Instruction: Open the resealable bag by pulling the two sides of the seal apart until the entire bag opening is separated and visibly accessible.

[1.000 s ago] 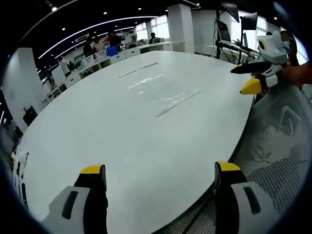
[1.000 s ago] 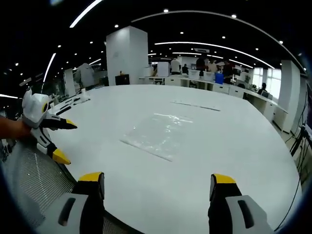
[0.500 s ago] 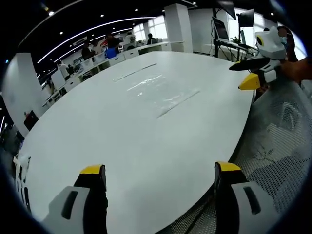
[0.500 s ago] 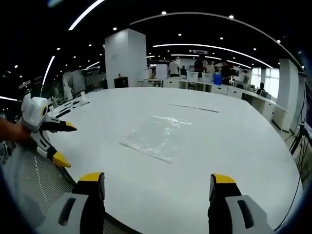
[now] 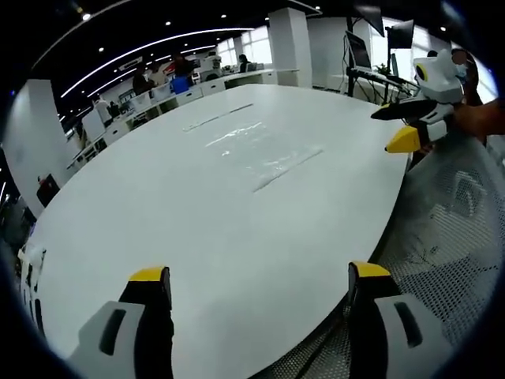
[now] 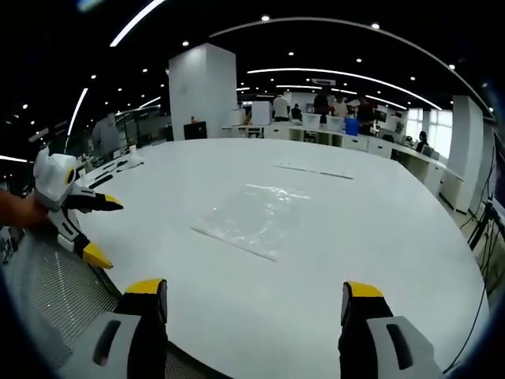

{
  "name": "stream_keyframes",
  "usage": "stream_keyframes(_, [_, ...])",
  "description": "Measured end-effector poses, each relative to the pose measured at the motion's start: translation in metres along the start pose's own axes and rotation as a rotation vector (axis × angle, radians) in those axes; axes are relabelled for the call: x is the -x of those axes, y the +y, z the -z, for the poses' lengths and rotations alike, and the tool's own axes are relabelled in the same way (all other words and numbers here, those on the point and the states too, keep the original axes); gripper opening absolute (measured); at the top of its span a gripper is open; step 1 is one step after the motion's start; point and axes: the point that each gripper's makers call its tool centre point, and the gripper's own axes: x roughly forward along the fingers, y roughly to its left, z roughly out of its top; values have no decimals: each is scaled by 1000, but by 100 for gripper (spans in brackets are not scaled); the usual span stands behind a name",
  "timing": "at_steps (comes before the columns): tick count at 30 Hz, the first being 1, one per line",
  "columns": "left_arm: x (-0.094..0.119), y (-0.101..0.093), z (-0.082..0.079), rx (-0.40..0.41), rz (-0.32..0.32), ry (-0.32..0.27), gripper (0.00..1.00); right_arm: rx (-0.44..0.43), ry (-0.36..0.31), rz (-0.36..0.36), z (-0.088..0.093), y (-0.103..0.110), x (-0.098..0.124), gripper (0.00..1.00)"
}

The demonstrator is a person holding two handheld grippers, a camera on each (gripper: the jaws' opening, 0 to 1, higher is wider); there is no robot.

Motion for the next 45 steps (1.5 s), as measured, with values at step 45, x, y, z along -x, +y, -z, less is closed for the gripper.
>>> stream_keyframes(45, [8,10,-9,110,52,12,90,27,74,-110,-8,11,-9,94])
